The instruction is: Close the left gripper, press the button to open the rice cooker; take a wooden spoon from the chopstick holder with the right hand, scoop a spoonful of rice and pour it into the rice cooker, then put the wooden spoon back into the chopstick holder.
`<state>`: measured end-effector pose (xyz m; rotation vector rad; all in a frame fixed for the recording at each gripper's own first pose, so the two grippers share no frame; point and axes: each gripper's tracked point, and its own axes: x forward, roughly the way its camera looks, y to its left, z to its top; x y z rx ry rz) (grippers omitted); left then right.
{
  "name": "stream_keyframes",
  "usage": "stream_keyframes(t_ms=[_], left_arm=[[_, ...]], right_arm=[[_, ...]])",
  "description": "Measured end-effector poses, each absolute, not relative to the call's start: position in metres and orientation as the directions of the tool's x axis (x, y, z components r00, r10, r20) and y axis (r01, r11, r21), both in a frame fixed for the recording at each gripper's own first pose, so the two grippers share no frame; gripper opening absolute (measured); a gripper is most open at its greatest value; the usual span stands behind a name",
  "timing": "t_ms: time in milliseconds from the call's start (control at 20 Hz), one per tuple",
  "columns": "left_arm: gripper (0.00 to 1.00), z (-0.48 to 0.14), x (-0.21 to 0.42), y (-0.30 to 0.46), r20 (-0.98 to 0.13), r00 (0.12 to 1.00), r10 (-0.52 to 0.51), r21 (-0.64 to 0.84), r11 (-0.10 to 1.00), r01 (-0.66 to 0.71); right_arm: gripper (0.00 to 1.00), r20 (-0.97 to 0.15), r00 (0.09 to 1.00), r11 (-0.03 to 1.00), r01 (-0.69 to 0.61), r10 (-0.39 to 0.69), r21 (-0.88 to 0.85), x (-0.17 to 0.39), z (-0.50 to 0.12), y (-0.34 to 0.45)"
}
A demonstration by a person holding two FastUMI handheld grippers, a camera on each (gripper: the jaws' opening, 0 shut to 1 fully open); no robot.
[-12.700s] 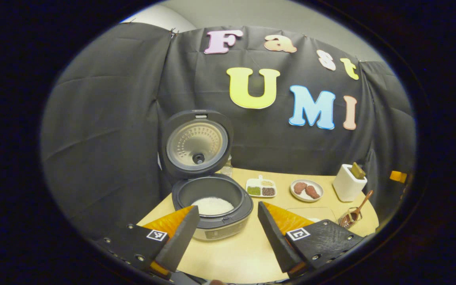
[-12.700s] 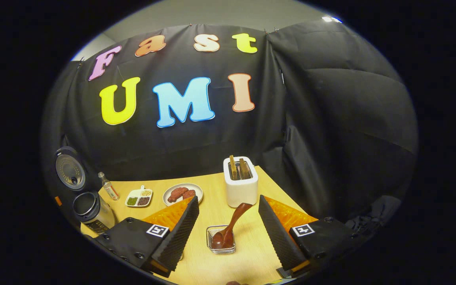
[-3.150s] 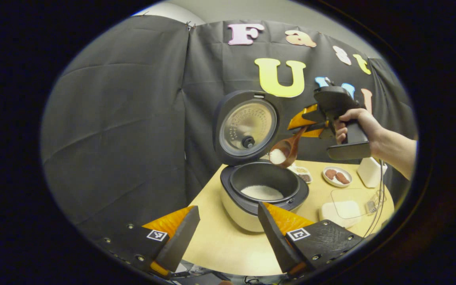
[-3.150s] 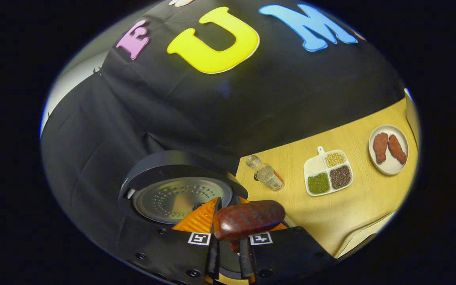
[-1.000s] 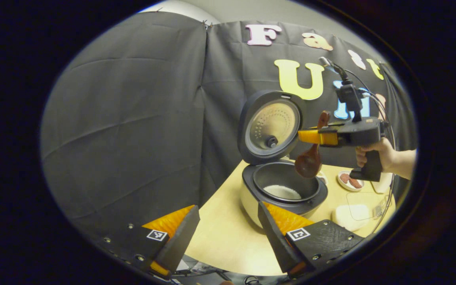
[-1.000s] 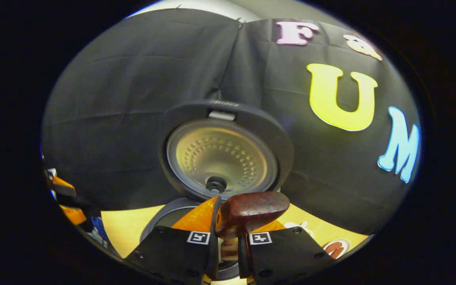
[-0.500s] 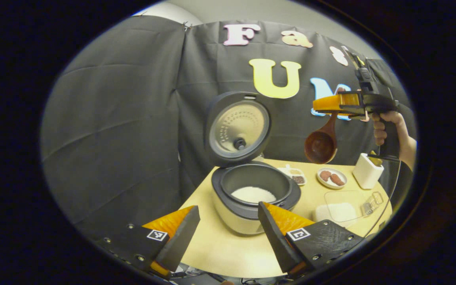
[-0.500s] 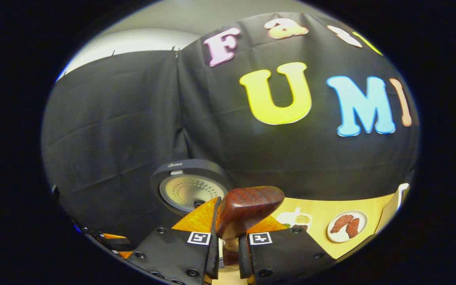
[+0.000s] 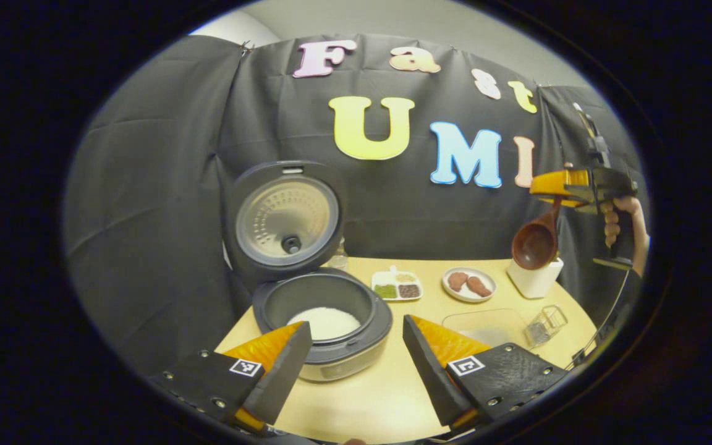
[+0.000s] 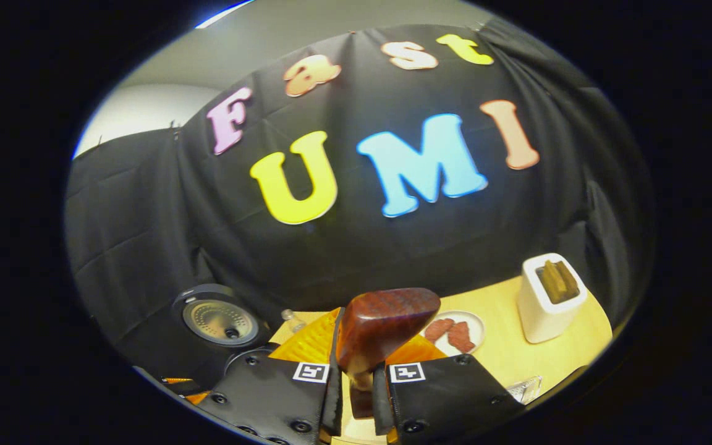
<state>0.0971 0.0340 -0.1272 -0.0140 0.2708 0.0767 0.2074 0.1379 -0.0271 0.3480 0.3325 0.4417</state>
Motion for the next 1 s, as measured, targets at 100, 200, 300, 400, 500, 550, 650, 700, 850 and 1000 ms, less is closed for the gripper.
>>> stream_keyframes(t_ms=[100,200,300,400,500,550,650,700,850,1000], left_arm=[[0.93,-0.125,0.105,0.021,-0.27,0.961,0.063,-0.016,0.997,-0.07],[0.93,-0.12,0.114,0.012,-0.272,0.96,0.062,-0.023,0.997,-0.07],[0.94,-0.117,0.118,0.005,-0.276,0.959,0.063,-0.029,0.997,-0.074],[0.92,-0.115,0.121,-0.001,-0.285,0.956,0.063,-0.029,0.997,-0.075],[0.93,-0.115,0.12,-0.005,-0.293,0.953,0.071,-0.019,0.997,-0.079],[0.94,-0.114,0.121,-0.007,-0.298,0.952,0.075,-0.013,0.997,-0.082],[0.94,-0.114,0.122,-0.011,-0.311,0.947,0.084,0.001,0.996,-0.088],[0.94,-0.111,0.122,-0.013,-0.315,0.945,0.091,0.008,0.996,-0.093],[0.94,-0.105,0.118,-0.017,-0.317,0.942,0.112,0.02,0.994,-0.112],[0.93,-0.096,0.108,-0.02,-0.315,0.939,0.142,0.03,0.99,-0.14]], right_arm=[[0.22,-0.255,0.878,0.86,-0.271,0.405,0.433,0.211,-0.04,0.099],[0.22,-0.284,0.895,0.864,-0.184,0.344,0.468,0.211,-0.06,0.055],[0.22,-0.309,0.907,0.862,-0.103,0.286,0.496,0.21,-0.076,0.018],[0.22,-0.34,0.911,0.857,-0.028,0.234,0.515,0.207,-0.097,-0.012],[0.21,-0.374,0.906,0.845,0.034,0.2,0.534,0.207,-0.119,-0.034],[0.22,-0.387,0.903,0.838,0.059,0.186,0.542,0.209,-0.127,-0.044],[0.22,-0.406,0.899,0.832,0.095,0.165,0.546,0.21,-0.145,-0.058],[0.22,-0.42,0.894,0.83,0.109,0.159,0.547,0.21,-0.156,-0.062],[0.22,-0.464,0.872,0.823,0.145,0.156,0.549,0.21,-0.19,-0.068],[0.22,-0.497,0.855,0.828,0.169,0.146,0.534,0.212,-0.219,-0.072]])
